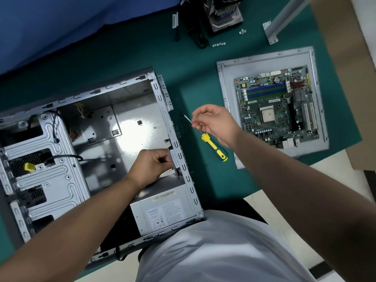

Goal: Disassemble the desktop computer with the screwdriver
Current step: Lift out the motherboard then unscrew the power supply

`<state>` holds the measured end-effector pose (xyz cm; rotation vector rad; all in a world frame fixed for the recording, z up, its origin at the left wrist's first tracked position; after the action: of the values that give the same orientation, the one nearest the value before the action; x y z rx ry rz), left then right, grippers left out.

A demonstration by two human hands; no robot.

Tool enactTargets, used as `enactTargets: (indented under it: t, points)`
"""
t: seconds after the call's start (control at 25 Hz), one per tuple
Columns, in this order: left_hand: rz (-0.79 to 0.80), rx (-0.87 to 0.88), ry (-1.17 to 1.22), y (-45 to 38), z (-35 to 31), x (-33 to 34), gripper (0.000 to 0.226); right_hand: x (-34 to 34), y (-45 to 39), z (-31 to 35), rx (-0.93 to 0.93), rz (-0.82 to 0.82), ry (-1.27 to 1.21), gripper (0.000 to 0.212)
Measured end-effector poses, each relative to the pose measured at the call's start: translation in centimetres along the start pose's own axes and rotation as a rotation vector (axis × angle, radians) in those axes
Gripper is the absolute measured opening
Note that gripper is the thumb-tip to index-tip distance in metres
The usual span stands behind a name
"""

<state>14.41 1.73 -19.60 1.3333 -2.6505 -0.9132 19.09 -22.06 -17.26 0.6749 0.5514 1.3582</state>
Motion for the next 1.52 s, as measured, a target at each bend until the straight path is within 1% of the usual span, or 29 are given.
enactTargets:
  t: [0.16,0.28,0.36,0.44,0.6,0.68,0.76,0.84,1.04,1.2,1.28,1.36,1.44,1.52]
  points:
    - [0.005,0.001,-0.012,0.0,0.0,0.0,0.015,-2.0,-2.9,2.0,-0.026,-0.155,0.035,0.012]
    - [0.003,-0.002,-0.022,0.0,0.0,0.0,0.014,-3.3,-5.3,3.6,-0.028,-0.216,0.012,0.013]
    - [-0.003,-0.001,-0.035,0.0,-0.1,0.0,0.012,-4.1,-6.9,4.9,-0.063,-0.261,0.015,0.014]
    - [-0.008,0.003,-0.055,-0.1,-0.1,-0.1,0.012,-5.0,-8.7,6.4,-0.099,-0.328,0.124,0.015]
    - [-0.01,0.007,-0.093,-0.1,-0.1,-0.1,0.01,-6.5,-12.0,9.6,-0.152,-0.491,0.435,0.017]
    - [-0.008,0.007,-0.085,-0.1,-0.1,-0.1,0.008,-6.5,-13.1,11.1,-0.174,-0.564,0.61,0.025]
    - [-0.006,-0.002,-0.081,-0.1,-0.1,-0.1,0.007,-6.6,-14.1,11.7,-0.169,-0.619,0.692,0.033]
    - [-0.014,0.005,-0.106,-0.1,-0.2,-0.2,0.006,-6.7,-15.0,11.7,-0.154,-0.645,0.703,0.03]
    - [-0.024,0.031,-0.113,-0.1,-0.6,-0.2,0.01,-6.6,-15.6,11.5,-0.15,-0.679,0.675,0.015]
    - [-0.019,0.049,-0.125,0.0,-0.8,-0.2,0.014,-7.0,-15.2,10.2,-0.257,-0.666,0.56,0.02]
    - [-0.012,0.038,-0.129,0.0,-0.8,-0.2,0.015,-7.3,-15.4,10.0,-0.254,-0.665,0.613,0.018]
    - [-0.013,0.032,-0.126,-0.1,-0.8,-0.2,0.017,-7.3,-15.8,10.5,-0.212,-0.656,0.712,0.014]
    - [-0.012,0.021,-0.121,-0.1,-0.7,-0.3,0.017,-7.3,-16.5,11.1,-0.159,-0.656,0.788,0.017]
    - [-0.002,0.015,-0.11,-0.1,-0.7,-0.3,0.017,-7.4,-16.9,11.4,-0.107,-0.675,0.789,0.02]
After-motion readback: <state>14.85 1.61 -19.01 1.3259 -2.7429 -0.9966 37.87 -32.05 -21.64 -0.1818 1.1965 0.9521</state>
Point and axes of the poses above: each hand's wrist, its own y-axis away from the middle knuckle, its own x-axis out of the palm, z = x × y, the point moved 4 cm from there along -y, towards the middle knuckle, and after that the axes turned 3 degrees about y, right-handed, at the moved point
